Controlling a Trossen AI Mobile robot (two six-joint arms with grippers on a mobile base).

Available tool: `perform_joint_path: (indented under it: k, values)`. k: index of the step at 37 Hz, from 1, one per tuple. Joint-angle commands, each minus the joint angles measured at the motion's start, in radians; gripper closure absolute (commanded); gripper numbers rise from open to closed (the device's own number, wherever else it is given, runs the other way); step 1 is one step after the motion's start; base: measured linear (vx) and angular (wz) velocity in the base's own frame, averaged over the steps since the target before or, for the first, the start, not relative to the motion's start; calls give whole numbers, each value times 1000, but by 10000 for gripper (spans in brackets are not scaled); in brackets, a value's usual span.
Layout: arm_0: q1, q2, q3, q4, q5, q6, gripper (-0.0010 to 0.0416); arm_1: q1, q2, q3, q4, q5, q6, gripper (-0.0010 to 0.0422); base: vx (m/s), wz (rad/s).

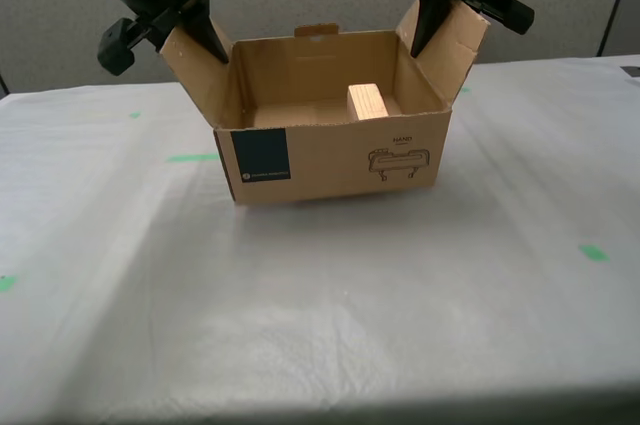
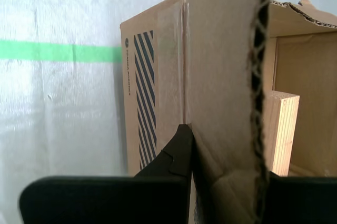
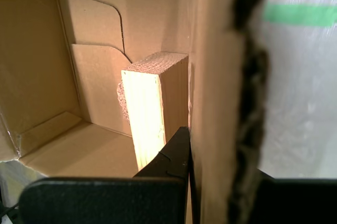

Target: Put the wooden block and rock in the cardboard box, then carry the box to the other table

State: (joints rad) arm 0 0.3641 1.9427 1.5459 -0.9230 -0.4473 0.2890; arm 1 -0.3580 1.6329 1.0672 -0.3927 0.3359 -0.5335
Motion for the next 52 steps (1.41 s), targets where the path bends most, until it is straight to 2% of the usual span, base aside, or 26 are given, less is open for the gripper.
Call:
perform_joint_path:
  k: [1,6,12,20,27,34,37,52]
  values:
    - [4,-1,-20,19,-15,30,406,3,-2,5,2,9,15,413,132,-9]
    - [6,-2,-54,64,-15,44,406,5,-2,4,-8,-13,19,413,131,-7]
    - [25,-2,-56,63,-15,50,406,5,-2,2,-53,-53,55,413,124,-1]
    - [67,-3,-56,47,-14,52,406,2,-2,-6,-103,-58,56,412,111,-1]
    - [116,-3,-56,53,45,99,406,2,-2,-9,-123,-62,69,412,39,6]
    - [112,-2,-56,79,115,110,406,2,-2,-9,-120,-127,74,412,-6,4]
    - [113,-2,-56,94,130,110,406,3,-2,-9,-118,-127,74,412,-9,1]
    - [113,-2,-56,99,130,131,399,3,-2,-9,-122,-127,82,412,0,0]
